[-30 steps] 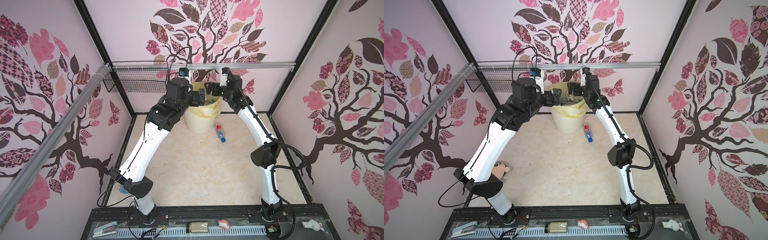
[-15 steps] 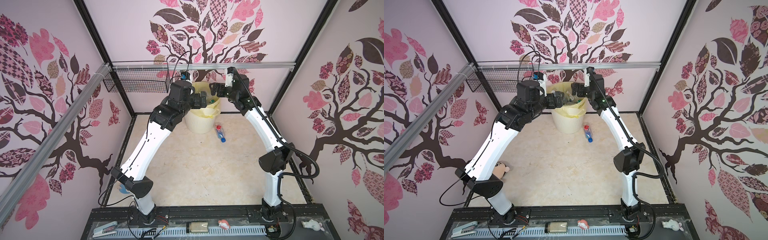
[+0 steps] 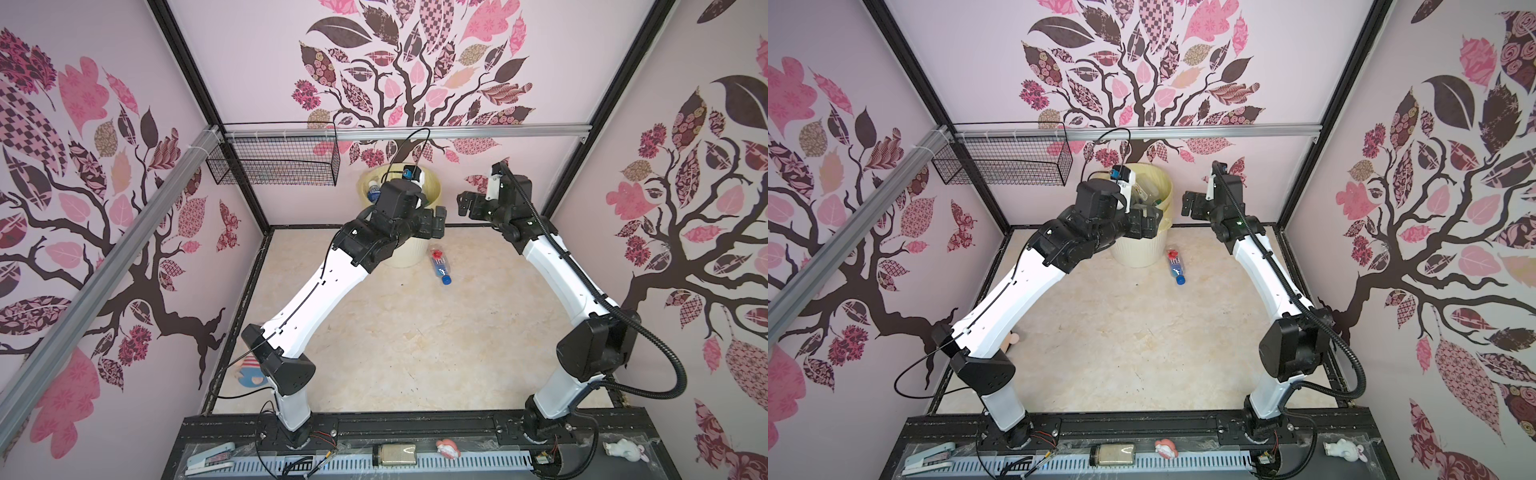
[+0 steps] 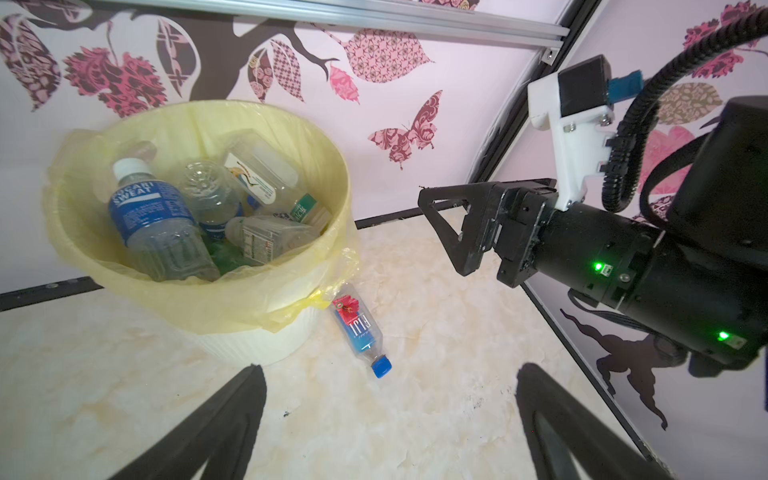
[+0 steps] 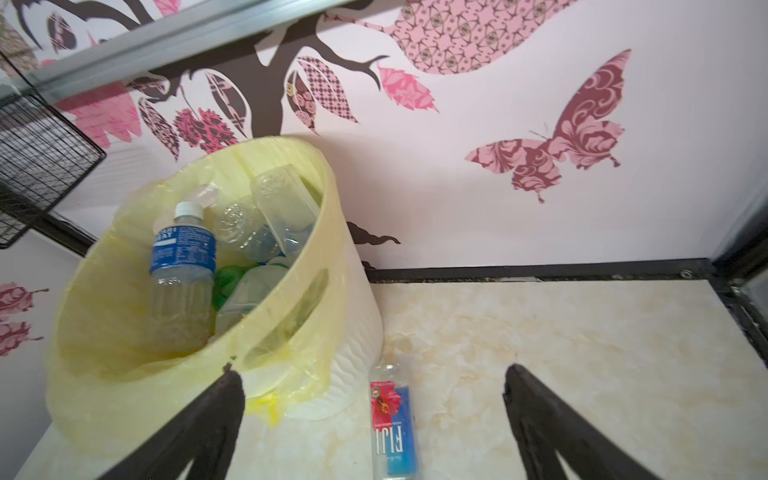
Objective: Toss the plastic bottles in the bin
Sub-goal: 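Lower right gripper onto the Fiji bottle beside the bin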
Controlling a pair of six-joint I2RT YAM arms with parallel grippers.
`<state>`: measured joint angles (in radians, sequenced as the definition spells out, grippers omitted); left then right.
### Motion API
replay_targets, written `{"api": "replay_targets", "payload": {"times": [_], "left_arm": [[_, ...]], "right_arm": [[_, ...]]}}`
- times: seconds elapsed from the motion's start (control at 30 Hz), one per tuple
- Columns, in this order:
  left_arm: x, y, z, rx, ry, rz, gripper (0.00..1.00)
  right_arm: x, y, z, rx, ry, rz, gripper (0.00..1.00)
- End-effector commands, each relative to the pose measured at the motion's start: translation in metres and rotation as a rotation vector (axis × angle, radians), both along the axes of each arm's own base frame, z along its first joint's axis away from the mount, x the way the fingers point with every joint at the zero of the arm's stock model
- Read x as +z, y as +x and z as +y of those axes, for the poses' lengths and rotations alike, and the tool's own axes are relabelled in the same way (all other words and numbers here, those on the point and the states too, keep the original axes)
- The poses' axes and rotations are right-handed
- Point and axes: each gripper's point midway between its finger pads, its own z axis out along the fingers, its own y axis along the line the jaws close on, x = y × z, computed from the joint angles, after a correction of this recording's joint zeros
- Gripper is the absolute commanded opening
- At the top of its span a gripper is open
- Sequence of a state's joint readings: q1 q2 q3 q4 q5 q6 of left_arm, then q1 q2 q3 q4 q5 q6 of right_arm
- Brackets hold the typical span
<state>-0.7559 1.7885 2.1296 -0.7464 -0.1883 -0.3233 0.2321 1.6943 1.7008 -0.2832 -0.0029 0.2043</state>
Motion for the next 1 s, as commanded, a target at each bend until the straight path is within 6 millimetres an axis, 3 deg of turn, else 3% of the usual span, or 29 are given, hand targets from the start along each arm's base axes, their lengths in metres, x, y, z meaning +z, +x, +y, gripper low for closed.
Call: {"api": "replay_targets", "payload": {"times": [0.0,0.13,0.23,0.4,0.73,0.97], "left_arm": [[-0.021,-0.002,-0.019,-0.034,-0.003,0.004,0.97],[-0.051,-0.015,-0.033,-0.066,0.009,0.019,0.97],[-0.066,-0.025,-0.031,-0.068,0.005,0.044,0.97],[-0.095,-0.036,-0.027,-0.073,0.029,0.098,0.97],[-0.114,-0.042,-0.017,-0.07,0.078,0.114,0.97],[-0.122,-0.04,-0.018,-0.075,0.085,0.123,0.97]], "right_arm": [[-0.022,-0.013,-0.004,-0.011,-0.038,0.036,0.99],[-0.081,-0.021,-0.006,-0.017,-0.048,0.13,0.99],[-0.124,-0.023,-0.007,-0.027,-0.051,0.215,1.0],[-0.178,-0.022,0.007,0.018,0.01,0.314,1.0],[-0.242,0.003,0.028,0.032,0.077,0.445,0.99],[-0.272,0.016,0.039,0.03,0.053,0.488,1.0]]}}
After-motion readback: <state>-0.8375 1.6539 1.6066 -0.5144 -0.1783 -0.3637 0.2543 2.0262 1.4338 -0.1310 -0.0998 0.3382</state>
